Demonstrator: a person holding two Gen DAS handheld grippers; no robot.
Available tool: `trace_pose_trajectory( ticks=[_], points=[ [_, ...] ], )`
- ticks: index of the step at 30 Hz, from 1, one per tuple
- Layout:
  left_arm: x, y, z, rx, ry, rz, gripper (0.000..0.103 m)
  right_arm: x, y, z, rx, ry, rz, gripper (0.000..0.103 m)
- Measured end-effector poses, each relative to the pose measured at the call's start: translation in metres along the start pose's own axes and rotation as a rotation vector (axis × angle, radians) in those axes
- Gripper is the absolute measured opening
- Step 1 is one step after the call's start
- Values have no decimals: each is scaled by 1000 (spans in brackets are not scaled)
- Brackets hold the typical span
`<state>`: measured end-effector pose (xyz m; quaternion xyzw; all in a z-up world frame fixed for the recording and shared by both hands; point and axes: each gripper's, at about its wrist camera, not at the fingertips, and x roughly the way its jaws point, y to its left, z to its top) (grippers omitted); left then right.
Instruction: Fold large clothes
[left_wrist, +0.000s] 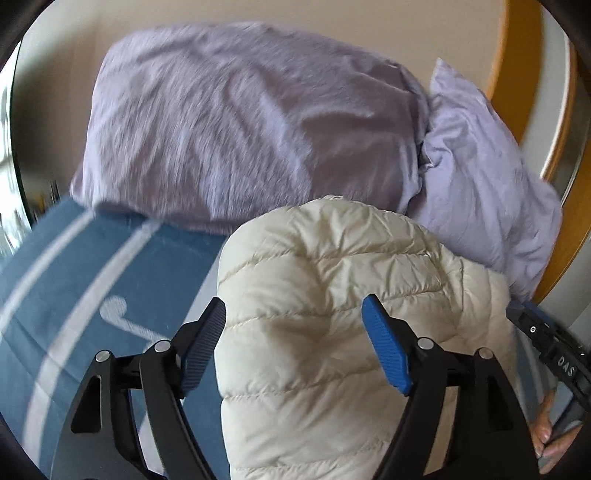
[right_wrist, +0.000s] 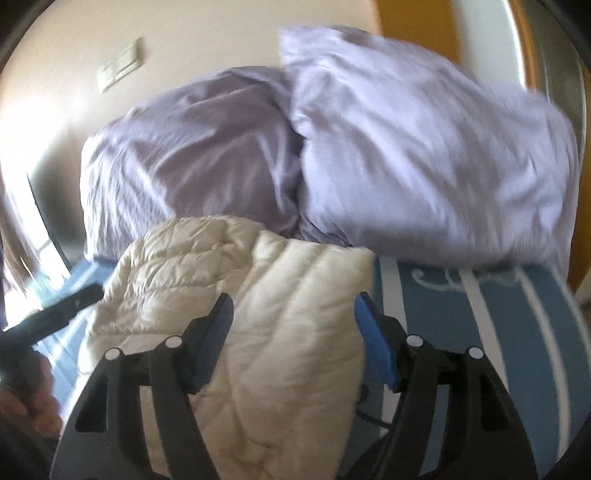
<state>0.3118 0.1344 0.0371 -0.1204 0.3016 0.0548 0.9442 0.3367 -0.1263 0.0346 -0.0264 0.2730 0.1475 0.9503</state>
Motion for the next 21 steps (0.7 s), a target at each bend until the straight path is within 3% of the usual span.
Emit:
trace_pose_trajectory(
  ticks=[3, 8, 21],
  points=[
    [6, -11, -2, 57, -11, 42, 77, 17, 30, 3, -71, -18, -14, 67],
    [19, -15, -9, 124, 8, 100, 77, 40, 38, -10, -96, 19, -14, 67],
    [49, -20, -28, 196, 50, 107, 83, 71, 24, -33, -56, 99, -1, 68]
  ],
)
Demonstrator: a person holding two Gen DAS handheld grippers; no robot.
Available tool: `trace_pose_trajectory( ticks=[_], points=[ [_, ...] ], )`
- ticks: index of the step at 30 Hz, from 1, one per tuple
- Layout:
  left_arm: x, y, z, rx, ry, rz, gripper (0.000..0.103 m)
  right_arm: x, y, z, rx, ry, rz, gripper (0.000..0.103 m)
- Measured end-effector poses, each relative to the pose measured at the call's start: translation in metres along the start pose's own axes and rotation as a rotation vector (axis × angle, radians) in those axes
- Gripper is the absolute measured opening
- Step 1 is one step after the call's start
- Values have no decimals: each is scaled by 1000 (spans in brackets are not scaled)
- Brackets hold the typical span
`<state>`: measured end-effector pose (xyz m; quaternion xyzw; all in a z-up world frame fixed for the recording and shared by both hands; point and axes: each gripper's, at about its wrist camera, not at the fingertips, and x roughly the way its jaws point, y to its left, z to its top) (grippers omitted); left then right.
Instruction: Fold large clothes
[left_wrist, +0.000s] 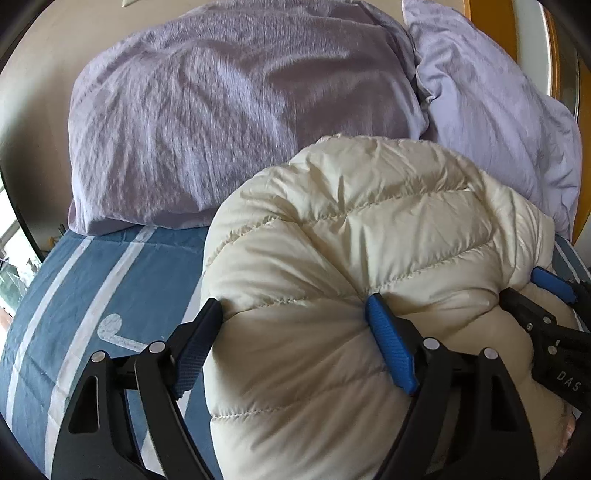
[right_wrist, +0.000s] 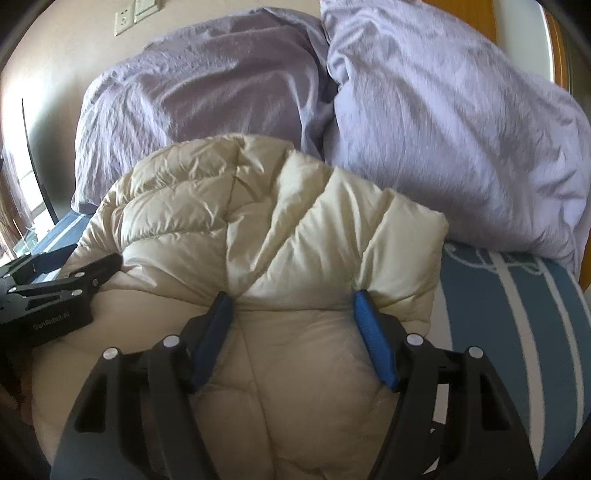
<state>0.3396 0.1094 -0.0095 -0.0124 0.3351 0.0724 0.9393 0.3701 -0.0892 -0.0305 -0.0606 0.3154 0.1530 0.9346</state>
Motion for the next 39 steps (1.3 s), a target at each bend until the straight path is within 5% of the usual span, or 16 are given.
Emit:
trace_pose_trajectory(
  ticks=[39],
  points=[
    [31, 10, 3, -54, 71, -41, 97, 21, -16, -1, 92, 61, 55, 71]
  ],
)
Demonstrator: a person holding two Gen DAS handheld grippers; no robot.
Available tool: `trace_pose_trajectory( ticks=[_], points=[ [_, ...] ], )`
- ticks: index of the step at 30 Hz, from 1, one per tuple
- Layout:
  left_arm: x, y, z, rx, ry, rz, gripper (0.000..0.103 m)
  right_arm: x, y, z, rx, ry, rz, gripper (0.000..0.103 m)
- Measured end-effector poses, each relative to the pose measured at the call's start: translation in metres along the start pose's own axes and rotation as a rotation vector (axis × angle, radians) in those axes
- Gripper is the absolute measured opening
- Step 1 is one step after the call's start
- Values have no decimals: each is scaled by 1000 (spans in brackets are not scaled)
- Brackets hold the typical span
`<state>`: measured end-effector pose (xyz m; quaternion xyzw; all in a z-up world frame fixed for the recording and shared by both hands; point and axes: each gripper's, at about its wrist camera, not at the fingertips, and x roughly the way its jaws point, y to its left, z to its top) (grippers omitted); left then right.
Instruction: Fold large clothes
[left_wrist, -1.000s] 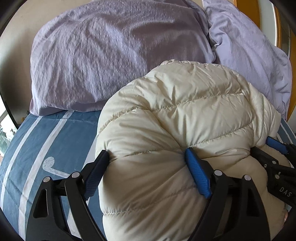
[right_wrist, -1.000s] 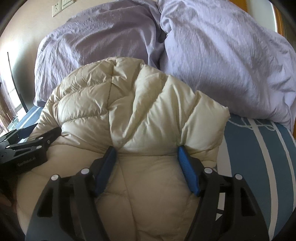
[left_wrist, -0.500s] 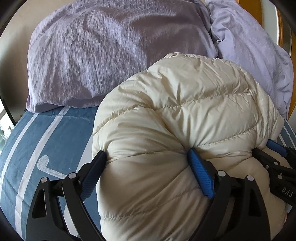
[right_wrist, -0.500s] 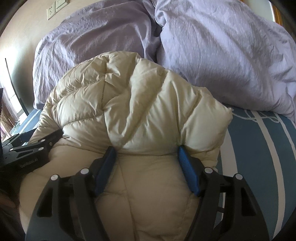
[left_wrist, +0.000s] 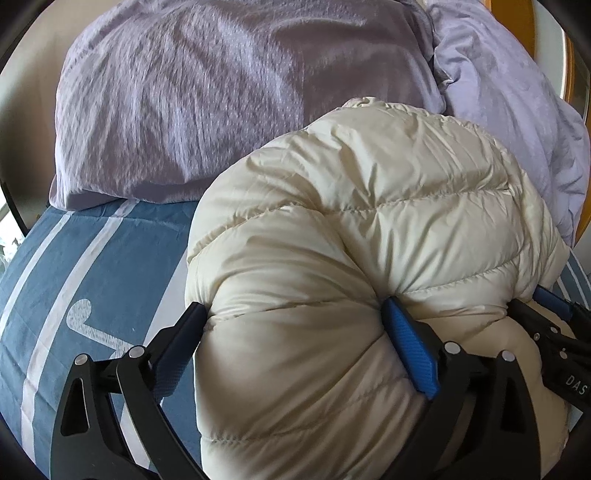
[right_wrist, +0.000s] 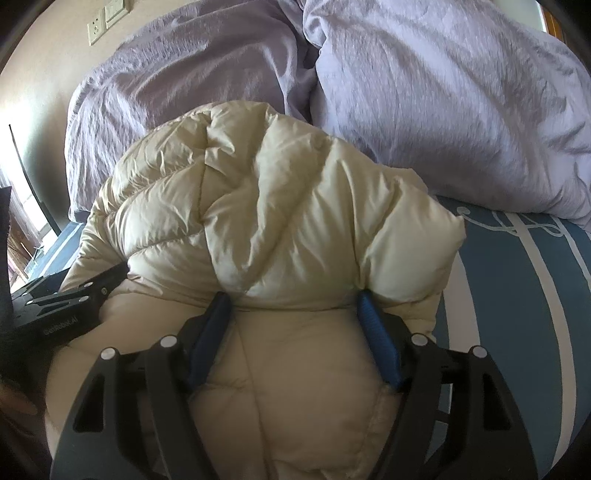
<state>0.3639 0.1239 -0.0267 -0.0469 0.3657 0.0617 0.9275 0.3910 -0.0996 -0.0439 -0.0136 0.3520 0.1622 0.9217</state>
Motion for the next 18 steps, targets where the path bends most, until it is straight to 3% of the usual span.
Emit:
trace_pose_trajectory(
  ticks=[2, 4, 5, 12, 18],
  points=[
    [-5, 3, -2, -7, 2, -3, 98, -7, -2, 0, 9, 4, 3, 75],
    [-17, 6, -6, -11, -1, -9, 98, -22, -3, -2, 17, 5, -8, 91],
    [-28, 9, -10, -12, -10, -11, 98, -29, -3, -5, 19, -1, -19, 93],
    [-104, 20, -42, 5, -57, -14, 100, -102, -11, -37, 72, -25, 17, 101],
    [-158, 24, -81, -7, -64, -39, 102, -160, -10, -75, 105, -23, 66, 101]
  ],
)
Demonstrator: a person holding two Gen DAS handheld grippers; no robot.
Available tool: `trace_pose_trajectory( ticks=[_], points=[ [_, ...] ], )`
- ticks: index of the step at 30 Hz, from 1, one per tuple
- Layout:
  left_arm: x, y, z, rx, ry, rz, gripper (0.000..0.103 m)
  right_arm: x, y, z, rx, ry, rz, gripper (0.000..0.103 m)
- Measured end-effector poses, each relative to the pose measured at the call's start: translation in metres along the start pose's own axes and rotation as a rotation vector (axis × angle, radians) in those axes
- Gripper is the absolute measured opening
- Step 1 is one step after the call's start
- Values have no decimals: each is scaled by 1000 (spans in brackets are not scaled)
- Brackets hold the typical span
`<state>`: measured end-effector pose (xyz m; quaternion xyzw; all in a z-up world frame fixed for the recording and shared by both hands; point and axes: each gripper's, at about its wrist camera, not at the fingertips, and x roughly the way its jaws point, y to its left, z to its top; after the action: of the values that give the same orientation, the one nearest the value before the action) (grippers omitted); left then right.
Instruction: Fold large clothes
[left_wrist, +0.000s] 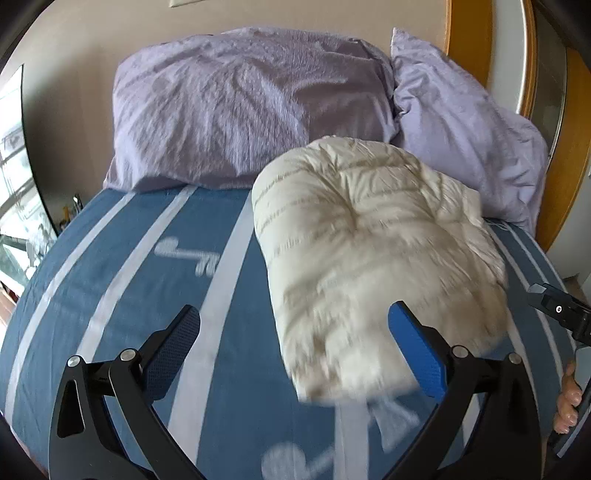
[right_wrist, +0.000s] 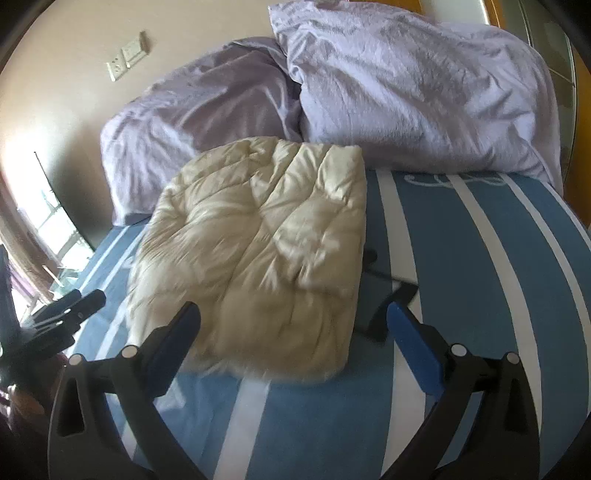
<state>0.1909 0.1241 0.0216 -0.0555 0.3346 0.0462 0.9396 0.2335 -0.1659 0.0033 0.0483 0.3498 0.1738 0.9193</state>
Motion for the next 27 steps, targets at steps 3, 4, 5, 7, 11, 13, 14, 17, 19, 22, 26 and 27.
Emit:
trace_pose_trajectory(
  ticks=[3, 4, 5, 7, 11, 13, 14, 17, 19, 22, 26, 27],
  points=[
    [-19, 1, -16, -31, 13, -28, 102, -21, 5, -16, 1, 9, 8, 101],
    [-26, 1, -22, -44, 17, -37, 102, -24, 7, -20, 0, 16, 8, 101],
    [-31, 1, -25, -50, 17, -41, 102, -28, 10, -24, -3, 23, 11, 101],
    [-41, 0, -34, -61, 18, -51, 102, -36, 16, -33, -15, 37, 18, 101],
    [-56, -3, -48, -65, 31, -62, 102, -51, 30, -50, -56, 45, 17, 101],
    [-61, -5, -53, -69, 44, -73, 102, -57, 35, -57, -71, 53, 14, 101],
    [-63, -5, -55, -72, 48, -75, 102, -60, 38, -60, -77, 60, 13, 101],
    [-69, -5, -62, -84, 58, -92, 102, -64, 40, -68, -78, 81, 17, 101],
    [-73, -7, -66, -87, 60, -101, 102, -67, 40, -72, -74, 92, 25, 101],
    [-81, -13, -71, -78, 61, -112, 102, -72, 43, -75, -79, 99, 20, 101],
    [-88, -20, -73, -64, 58, -121, 102, -81, 44, -75, -81, 91, 23, 101],
    [-90, -22, -74, -60, 58, -123, 102, -82, 45, -75, -79, 89, 23, 101]
  ],
)
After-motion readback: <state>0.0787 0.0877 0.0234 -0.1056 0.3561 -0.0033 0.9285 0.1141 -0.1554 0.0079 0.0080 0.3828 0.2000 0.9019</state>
